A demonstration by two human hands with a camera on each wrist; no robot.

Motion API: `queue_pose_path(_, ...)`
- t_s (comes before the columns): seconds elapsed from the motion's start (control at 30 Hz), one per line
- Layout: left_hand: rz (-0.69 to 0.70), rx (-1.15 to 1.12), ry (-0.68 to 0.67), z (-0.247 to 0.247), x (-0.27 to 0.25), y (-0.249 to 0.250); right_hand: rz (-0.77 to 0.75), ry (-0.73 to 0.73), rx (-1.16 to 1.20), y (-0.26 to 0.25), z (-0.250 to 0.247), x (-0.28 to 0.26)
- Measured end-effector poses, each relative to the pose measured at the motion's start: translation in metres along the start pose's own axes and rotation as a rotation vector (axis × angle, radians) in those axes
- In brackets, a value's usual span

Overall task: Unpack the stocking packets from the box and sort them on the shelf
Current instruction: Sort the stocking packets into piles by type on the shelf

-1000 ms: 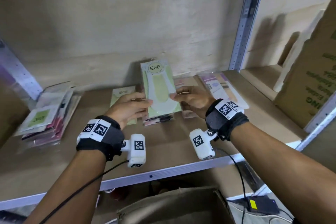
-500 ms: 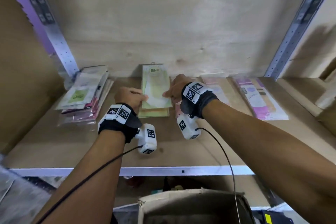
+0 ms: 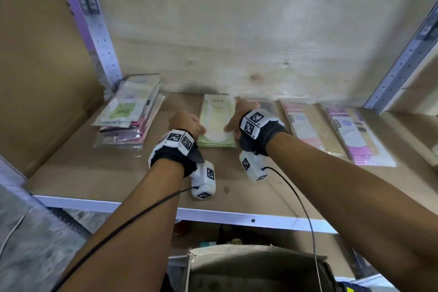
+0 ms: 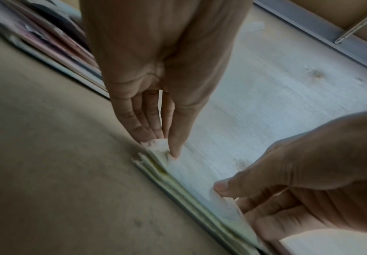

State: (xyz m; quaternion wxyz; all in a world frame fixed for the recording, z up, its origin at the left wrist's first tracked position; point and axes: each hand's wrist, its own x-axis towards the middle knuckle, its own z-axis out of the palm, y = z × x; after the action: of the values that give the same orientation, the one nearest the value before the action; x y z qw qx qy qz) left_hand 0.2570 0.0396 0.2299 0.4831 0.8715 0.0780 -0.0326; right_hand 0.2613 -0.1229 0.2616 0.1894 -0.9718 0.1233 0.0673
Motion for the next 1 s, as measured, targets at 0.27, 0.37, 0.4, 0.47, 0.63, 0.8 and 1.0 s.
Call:
queue_pose_path(0.27,-0.017,0.041,-0.016,0.001,-0.004,0.004,-0.034,0.002,-0.081,-0.001,0.004,0.001)
queue_pose_path(0.37,-0.022,0.057,-0.017,0.001,-0.004,0.005,-0.049,0.019,-0.083,0.001,0.011,0.009)
queue_pose_path(0.4,-0.020,0.066,-0.017,0.001,-0.004,0.005,-0.057,0.024,-0.076,0.000,0.013,0.011)
queue_pose_path(0.47,-0.016,0.079,-0.016,0.001,-0.005,0.005,-0.067,0.036,-0.081,0.001,0.017,0.014)
queue_pose_path(0.63,0.039,0.114,0.054,-0.012,-0.005,0.005,-0.119,0.073,-0.220,0.001,0.013,0.010)
queue_pose_path(0.8,0.186,0.108,0.337,-0.062,-0.005,0.011,-0.162,0.083,0.027,-0.039,-0.009,0.003)
queue_pose_path(1.0,0.078,0.155,0.529,-0.137,0.006,-0.022,-0.311,-0.085,0.384,-0.107,0.008,-0.009)
